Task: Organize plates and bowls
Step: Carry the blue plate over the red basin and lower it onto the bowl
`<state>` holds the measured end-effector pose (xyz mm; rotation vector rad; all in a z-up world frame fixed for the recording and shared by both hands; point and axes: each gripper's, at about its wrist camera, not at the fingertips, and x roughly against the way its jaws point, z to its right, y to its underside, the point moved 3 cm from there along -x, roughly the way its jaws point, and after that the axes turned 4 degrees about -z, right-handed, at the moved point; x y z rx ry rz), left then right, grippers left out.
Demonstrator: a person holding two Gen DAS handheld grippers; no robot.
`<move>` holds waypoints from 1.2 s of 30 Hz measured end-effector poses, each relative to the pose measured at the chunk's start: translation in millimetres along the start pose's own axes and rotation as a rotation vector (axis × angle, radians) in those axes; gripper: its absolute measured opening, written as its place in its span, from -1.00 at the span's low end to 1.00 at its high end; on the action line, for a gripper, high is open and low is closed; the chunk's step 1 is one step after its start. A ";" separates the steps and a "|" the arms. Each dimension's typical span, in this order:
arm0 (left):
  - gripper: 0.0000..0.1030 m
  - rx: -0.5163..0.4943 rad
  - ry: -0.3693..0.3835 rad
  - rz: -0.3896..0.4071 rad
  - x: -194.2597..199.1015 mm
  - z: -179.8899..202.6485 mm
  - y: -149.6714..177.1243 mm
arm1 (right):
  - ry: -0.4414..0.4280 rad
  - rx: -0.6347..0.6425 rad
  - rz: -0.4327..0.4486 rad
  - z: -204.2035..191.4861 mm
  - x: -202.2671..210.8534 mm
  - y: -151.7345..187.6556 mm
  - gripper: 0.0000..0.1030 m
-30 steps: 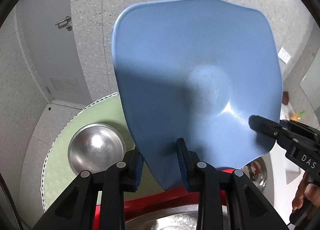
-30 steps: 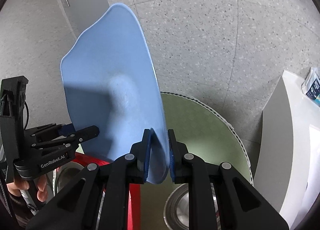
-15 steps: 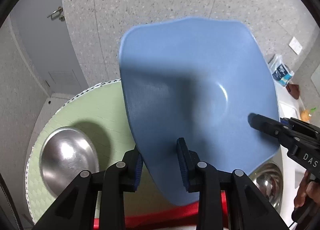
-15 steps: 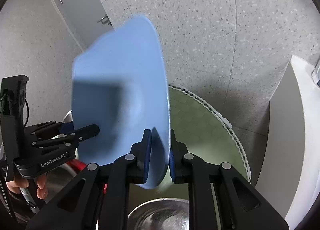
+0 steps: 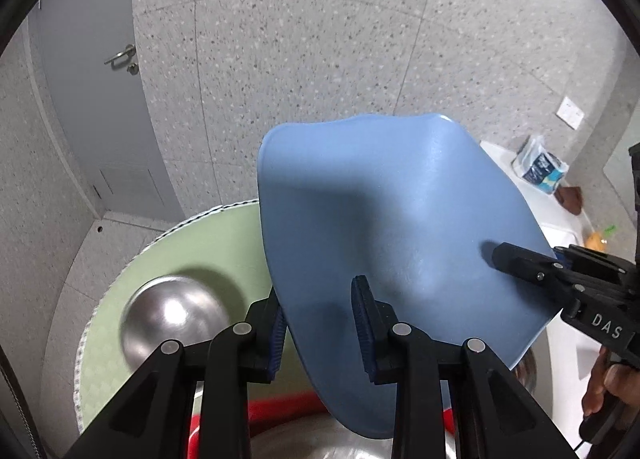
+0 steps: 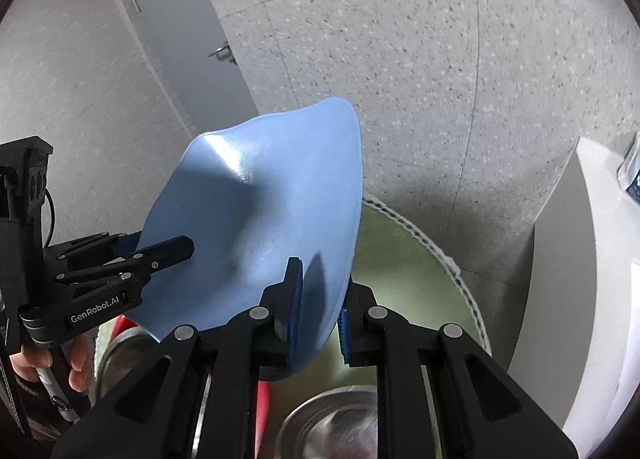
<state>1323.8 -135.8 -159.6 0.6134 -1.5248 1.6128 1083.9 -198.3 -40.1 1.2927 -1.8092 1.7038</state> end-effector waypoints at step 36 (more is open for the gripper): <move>0.08 -0.147 0.038 -0.104 158.1 -24.8 185.1 | 0.174 -0.065 -0.132 -131.7 20.8 177.8 0.06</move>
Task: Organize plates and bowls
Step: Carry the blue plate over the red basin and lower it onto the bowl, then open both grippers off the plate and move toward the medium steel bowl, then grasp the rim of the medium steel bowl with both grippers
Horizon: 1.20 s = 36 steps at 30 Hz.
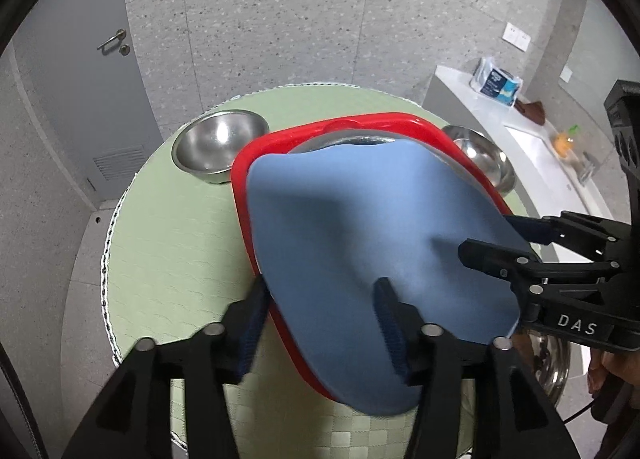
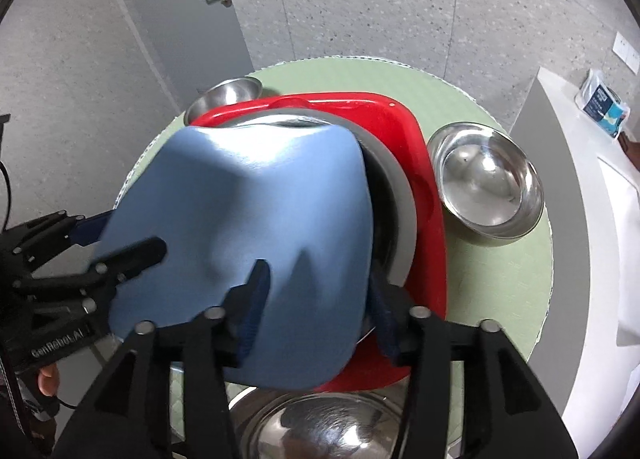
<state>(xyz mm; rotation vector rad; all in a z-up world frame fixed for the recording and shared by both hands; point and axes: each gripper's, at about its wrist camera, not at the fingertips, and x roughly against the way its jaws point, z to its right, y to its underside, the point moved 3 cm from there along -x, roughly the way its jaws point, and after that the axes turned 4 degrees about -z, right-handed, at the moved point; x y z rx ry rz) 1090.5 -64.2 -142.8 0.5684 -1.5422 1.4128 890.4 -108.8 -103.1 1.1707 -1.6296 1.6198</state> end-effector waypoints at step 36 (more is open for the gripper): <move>0.78 -0.329 0.053 -0.025 -52.1 122.3 -159.6 | -0.034 -0.419 0.091 200.0 16.2 7.4 0.34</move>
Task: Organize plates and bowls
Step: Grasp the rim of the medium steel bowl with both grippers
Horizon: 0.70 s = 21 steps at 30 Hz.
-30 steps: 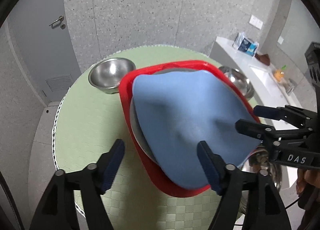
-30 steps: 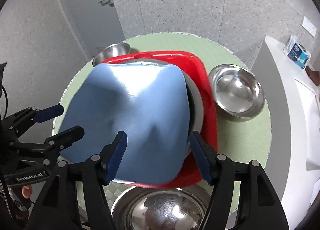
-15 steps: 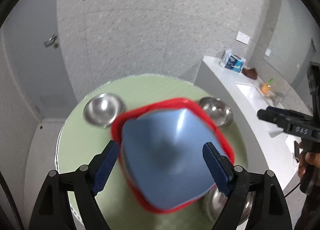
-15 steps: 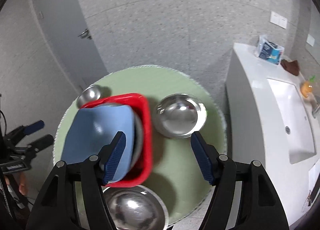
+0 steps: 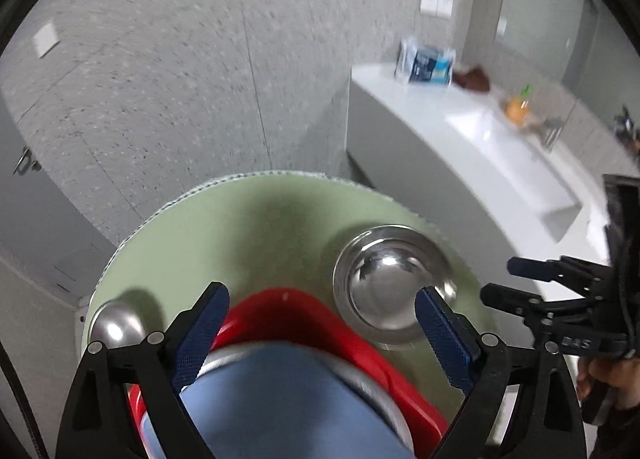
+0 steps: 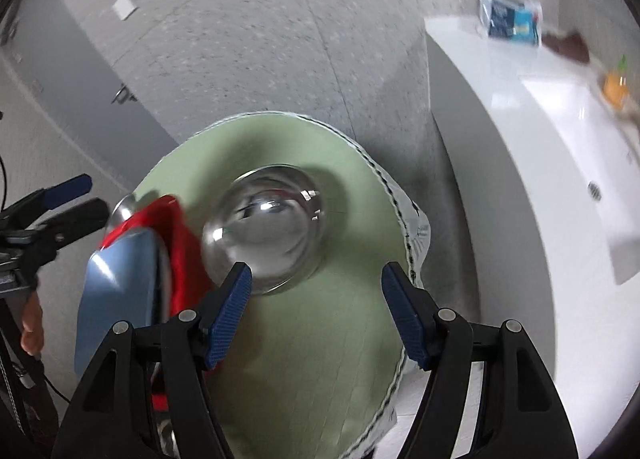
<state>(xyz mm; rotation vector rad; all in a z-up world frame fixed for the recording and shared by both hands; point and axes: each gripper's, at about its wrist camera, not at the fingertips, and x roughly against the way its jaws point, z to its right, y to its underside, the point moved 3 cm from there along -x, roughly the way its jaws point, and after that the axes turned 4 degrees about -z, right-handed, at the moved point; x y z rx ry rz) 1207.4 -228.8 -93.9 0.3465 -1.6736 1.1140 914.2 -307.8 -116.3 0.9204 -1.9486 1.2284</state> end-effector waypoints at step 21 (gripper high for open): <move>-0.75 -0.135 0.008 -0.293 -158.5 30.6 -75.4 | -0.178 -0.037 -0.141 15.6 -90.6 -24.7 -0.60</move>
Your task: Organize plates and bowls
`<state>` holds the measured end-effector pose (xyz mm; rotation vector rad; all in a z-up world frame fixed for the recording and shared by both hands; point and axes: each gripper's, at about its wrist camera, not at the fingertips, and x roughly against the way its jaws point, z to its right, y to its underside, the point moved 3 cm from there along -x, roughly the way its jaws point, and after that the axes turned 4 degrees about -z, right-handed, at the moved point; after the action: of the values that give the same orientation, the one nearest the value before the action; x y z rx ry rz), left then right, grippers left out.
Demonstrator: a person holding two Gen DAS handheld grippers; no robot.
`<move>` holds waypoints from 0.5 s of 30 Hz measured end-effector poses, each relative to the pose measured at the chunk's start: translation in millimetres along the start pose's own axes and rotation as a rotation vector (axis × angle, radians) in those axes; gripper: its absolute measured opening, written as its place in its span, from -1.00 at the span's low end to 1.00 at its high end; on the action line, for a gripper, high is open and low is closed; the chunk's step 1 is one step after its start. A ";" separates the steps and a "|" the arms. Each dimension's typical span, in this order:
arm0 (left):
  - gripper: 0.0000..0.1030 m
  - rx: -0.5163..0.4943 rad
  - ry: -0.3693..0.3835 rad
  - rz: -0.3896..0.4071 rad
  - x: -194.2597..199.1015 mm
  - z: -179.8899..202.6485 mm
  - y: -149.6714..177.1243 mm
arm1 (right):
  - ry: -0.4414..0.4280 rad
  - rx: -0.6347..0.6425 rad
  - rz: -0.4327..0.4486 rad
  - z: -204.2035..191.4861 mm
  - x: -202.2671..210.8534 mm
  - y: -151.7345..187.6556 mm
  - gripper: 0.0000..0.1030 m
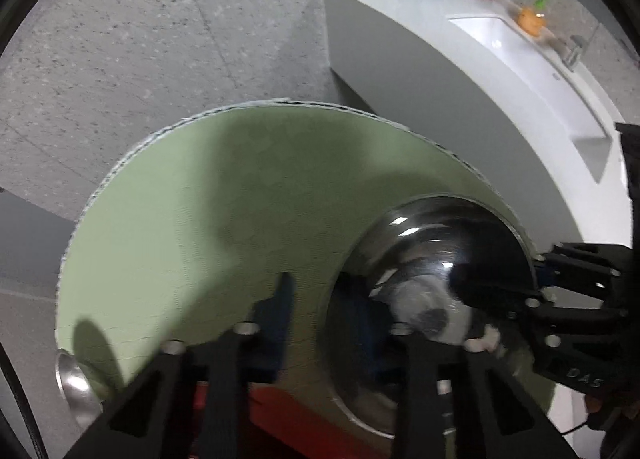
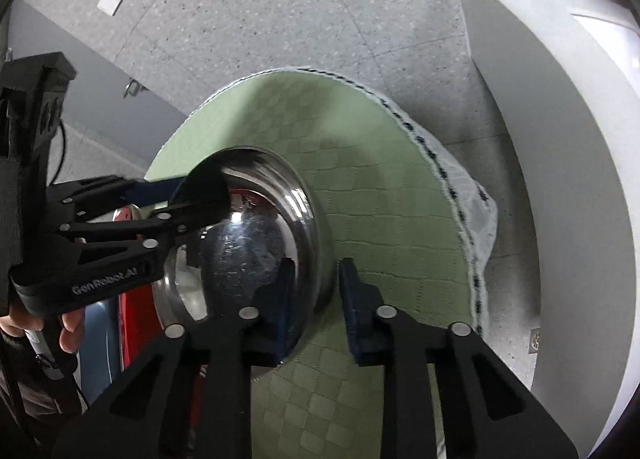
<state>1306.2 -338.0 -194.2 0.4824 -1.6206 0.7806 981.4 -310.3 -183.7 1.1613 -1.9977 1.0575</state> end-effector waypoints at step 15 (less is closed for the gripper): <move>-0.81 0.043 0.043 0.225 73.1 -7.1 26.5 | 0.064 0.067 0.139 -35.8 64.0 3.6 -0.78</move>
<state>1278.1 -306.6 -128.6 0.3146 -1.6381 0.9888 953.2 -305.5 -116.1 1.0208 -2.0300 1.2249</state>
